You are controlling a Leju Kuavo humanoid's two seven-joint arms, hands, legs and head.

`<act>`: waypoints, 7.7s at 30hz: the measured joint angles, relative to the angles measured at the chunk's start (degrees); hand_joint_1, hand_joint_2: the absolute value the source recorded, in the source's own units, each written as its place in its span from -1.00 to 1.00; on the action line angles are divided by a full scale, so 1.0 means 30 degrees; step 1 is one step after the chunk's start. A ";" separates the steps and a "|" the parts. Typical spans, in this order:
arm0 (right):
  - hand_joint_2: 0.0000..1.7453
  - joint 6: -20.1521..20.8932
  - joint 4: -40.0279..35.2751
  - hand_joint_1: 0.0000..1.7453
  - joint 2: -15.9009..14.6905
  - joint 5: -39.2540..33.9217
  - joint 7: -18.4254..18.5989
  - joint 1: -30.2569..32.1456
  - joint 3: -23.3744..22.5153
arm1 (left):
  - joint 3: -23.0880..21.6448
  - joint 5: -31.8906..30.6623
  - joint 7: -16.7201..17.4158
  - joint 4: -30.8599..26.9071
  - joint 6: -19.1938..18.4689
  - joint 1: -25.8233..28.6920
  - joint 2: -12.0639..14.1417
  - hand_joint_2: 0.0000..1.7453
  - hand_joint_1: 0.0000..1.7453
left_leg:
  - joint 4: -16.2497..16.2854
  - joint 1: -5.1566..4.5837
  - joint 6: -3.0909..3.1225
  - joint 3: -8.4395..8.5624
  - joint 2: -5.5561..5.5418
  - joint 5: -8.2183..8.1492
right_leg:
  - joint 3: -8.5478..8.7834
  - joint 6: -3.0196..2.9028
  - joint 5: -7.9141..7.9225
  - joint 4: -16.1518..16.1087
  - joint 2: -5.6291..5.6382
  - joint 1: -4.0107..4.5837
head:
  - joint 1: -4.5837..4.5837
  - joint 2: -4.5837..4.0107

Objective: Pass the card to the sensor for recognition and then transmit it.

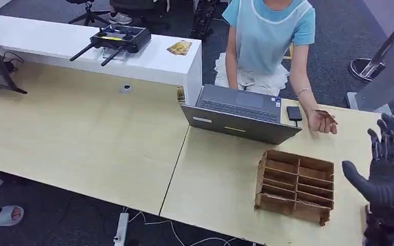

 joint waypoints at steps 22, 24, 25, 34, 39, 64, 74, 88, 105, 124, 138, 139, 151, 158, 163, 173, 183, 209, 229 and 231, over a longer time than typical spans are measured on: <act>1.00 -0.4512 -0.5557 -1.00 0.4341 0.8929 -0.1339 0.6148 0.0869 | 0.0211 0.0263 -0.0401 0.0000 0.0167 -0.0020 0.0022 -1.00 -1.00 | -0.0013 0.0000 -0.0020 0.0024 0.0044 -0.0010 | 0.0006 -0.0001 -0.0008 0.0007 0.0036 -0.0001 | 0.0000 0.0007; 1.00 -0.4556 -0.5557 -1.00 0.4341 0.8987 -0.1317 0.6162 0.0905 | 0.0218 0.0270 -0.0401 0.0000 0.0167 -0.0020 0.0022 -1.00 -1.00 | -0.0013 0.0000 -0.0020 0.0024 0.0044 -0.0009 | 0.0006 -0.0001 -0.0008 0.0007 0.0036 -0.0001 | 0.0000 0.0000; 1.00 -0.4687 -0.5557 -1.00 0.4341 0.9184 -0.1207 0.6208 0.1015 | 0.0240 0.0277 -0.0401 0.0000 0.0167 -0.0021 0.0022 -1.00 -1.00 | -0.0013 0.0000 -0.0020 0.0025 0.0045 -0.0010 | 0.0006 -0.0001 -0.0008 0.0006 0.0037 -0.0001 | 0.0000 0.0007; 1.00 -1.0609 -0.5294 -1.00 0.4151 2.2411 0.5060 0.6563 0.3243 | 0.0277 0.0277 -0.0255 0.0000 0.0233 -0.0021 0.0204 -1.00 -1.00 | -0.0013 0.0001 -0.0021 0.0025 0.0049 -0.0008 | 0.0005 -0.0001 -0.0008 0.0008 0.0042 0.0000 | 0.0000 0.0000; 1.00 -1.0856 -0.4872 -1.00 0.4129 2.5231 0.6696 0.6468 0.3454 | 0.0276 0.0087 -0.0248 0.0000 0.0255 -0.0025 0.0211 -1.00 -1.00 | -0.0013 0.0000 -0.0021 0.0026 0.0049 -0.0008 | 0.0007 -0.0001 -0.0007 0.0007 0.0041 -0.0001 | 0.0000 0.0007; 1.00 -1.2095 -0.3597 -1.00 0.1594 2.9698 0.8751 0.7784 0.6004 | 0.0277 -0.0117 0.0473 0.0000 0.0299 -0.0043 0.0248 -1.00 -1.00 | -0.0013 0.0000 -0.0020 0.0028 0.0052 -0.0010 | 0.0003 -0.0001 -0.0008 0.0002 0.0045 -0.0001 | 0.0000 0.0007; 1.00 -1.1949 -0.3495 -1.00 0.1463 2.9451 0.8219 0.7776 0.5939 | 0.0277 0.0073 0.0298 0.0000 0.0153 -0.0044 0.0262 -1.00 -1.00 | -0.0013 0.0001 -0.0021 0.0029 0.0052 -0.0009 | 0.0005 -0.0002 -0.0008 0.0005 0.0045 0.0000 | 0.0007 0.0000; 1.00 -1.1541 -0.2562 -1.00 0.1448 3.0384 0.8795 0.7407 0.5917 | 0.0277 0.0051 0.0174 0.0000 0.0116 -0.0045 0.0277 -1.00 -1.00 | -0.0013 0.0001 -0.0021 0.0030 0.0053 -0.0009 | 0.0006 -0.0002 -0.0007 0.0005 0.0046 -0.0001 | 0.0000 0.0007; 1.00 -1.1315 -0.1535 -1.00 0.1448 3.0996 0.9800 0.6445 0.5837 | 0.0262 -0.0321 0.0357 0.0000 0.0379 -0.0049 0.0430 -1.00 -1.00 | -0.0013 0.0001 -0.0021 0.0029 0.0052 -0.0009 | 0.0004 -0.0002 -0.0007 0.0005 0.0045 0.0000 | 0.0007 0.0007; 1.00 -1.0871 -0.0471 -1.00 0.1448 3.0952 0.9749 0.6099 0.5523 | 0.0262 -0.0095 0.0124 0.0000 0.0364 -0.0051 0.0481 -1.00 -1.00 | -0.0013 0.0000 -0.0021 0.0028 0.0052 -0.0008 | 0.0005 -0.0002 -0.0007 0.0005 0.0045 -0.0001 | 0.0000 0.0007; 1.00 -1.1053 0.0330 -1.00 0.1477 3.0952 0.9494 0.5891 0.4736 | 0.0233 -0.0342 0.0131 0.0000 0.0386 -0.0052 0.0488 -1.00 -1.00 | -0.0013 0.0000 -0.0021 0.0029 0.0052 -0.0008 | 0.0005 -0.0002 -0.0007 0.0005 0.0045 -0.0001 | 0.0000 0.0000; 1.00 -1.1075 0.0381 -1.00 0.1485 3.0952 0.9436 0.5873 0.4685 | 0.0226 -0.0350 0.0131 0.0000 0.0386 -0.0052 0.0488 -1.00 -1.00 | -0.0013 0.0000 -0.0021 0.0029 0.0052 -0.0008 | 0.0005 -0.0002 -0.0007 0.0005 0.0045 -0.0001 | 0.0000 0.0000; 1.00 -1.1308 0.0476 -1.00 0.1564 3.0981 0.9225 0.5801 0.4321 | 0.0189 -0.0299 0.0087 0.0000 0.0321 -0.0052 0.0481 -1.00 -1.00 | -0.0013 0.0000 -0.0021 0.0029 0.0052 -0.0008 | 0.0005 -0.0002 -0.0007 0.0005 0.0045 -0.0001 | 0.0000 0.0000; 1.00 -1.1425 0.0476 -1.00 0.1660 3.0988 0.9181 0.5818 0.4205 | 0.0189 -0.0284 -0.0110 0.0000 0.0320 -0.0052 0.0474 -1.00 -1.00 | -0.0013 0.0000 -0.0021 0.0030 0.0053 -0.0008 | 0.0004 -0.0002 -0.0007 0.0005 0.0046 -0.0001 | 0.0000 0.0007; 1.00 -1.1505 0.0476 -0.66 0.1761 3.0996 0.9043 0.5818 0.4001 | 0.0189 -0.0270 -0.0263 0.0000 0.0320 -0.0050 0.0474 -1.00 -1.00 | -0.0013 0.0000 -0.0021 0.0029 0.0052 -0.0008 | 0.0004 -0.0002 -0.0007 0.0004 0.0045 -0.0001 | 0.0000 0.0007; 1.00 -1.1476 0.0476 -0.38 0.1900 3.0995 0.9014 0.5818 0.3979 | 0.0189 -0.0299 -0.0255 0.0000 0.0364 -0.0050 0.0444 -1.00 -1.00 | -0.0013 0.0000 -0.0021 0.0029 0.0053 -0.0008 | 0.0004 -0.0002 -0.0007 0.0004 0.0045 -0.0001 | 0.0000 0.0000; 1.00 -1.1250 0.0709 -0.78 0.2009 3.0996 0.9182 0.5805 0.3950 | 0.0080 -0.0459 -0.0037 0.0000 0.0481 -0.0049 0.0444 -1.00 -1.00 | -0.0013 0.0000 -0.0021 0.0028 0.0052 -0.0008 | 0.0005 -0.0002 -0.0007 0.0005 0.0044 -0.0001 | 0.0000 0.0000; 1.00 -1.1396 0.1926 -0.76 0.2009 3.0995 0.9167 0.5592 0.3658 | 0.0073 -0.0576 -0.0037 0.0000 0.0510 -0.0052 0.0444 -1.00 -1.00 | -0.0013 0.0000 -0.0021 0.0028 0.0052 -0.0009 | 0.0005 -0.0002 -0.0007 0.0004 0.0045 -0.0001 | 0.0000 0.0000; 1.00 -1.1585 0.2144 -0.70 0.2009 3.0995 0.9305 0.5284 0.3571 | 0.0073 -0.0401 -0.0044 0.0000 0.0503 -0.0054 0.0437 -1.00 -1.00 | -0.0013 0.0000 -0.0021 0.0028 0.0052 -0.0008 | 0.0005 -0.0002 -0.0007 0.0004 0.0045 -0.0001 | 0.0000 0.0000; 1.00 -1.1585 0.2203 -0.68 0.2009 3.0995 0.9305 0.5227 0.3571 | 0.0073 -0.0401 -0.0044 0.0000 0.0495 -0.0056 0.0437 -1.00 -1.00 | -0.0013 0.0000 -0.0021 0.0029 0.0052 -0.0008 | 0.0006 -0.0002 -0.0007 0.0005 0.0045 -0.0001 | 0.0000 0.0007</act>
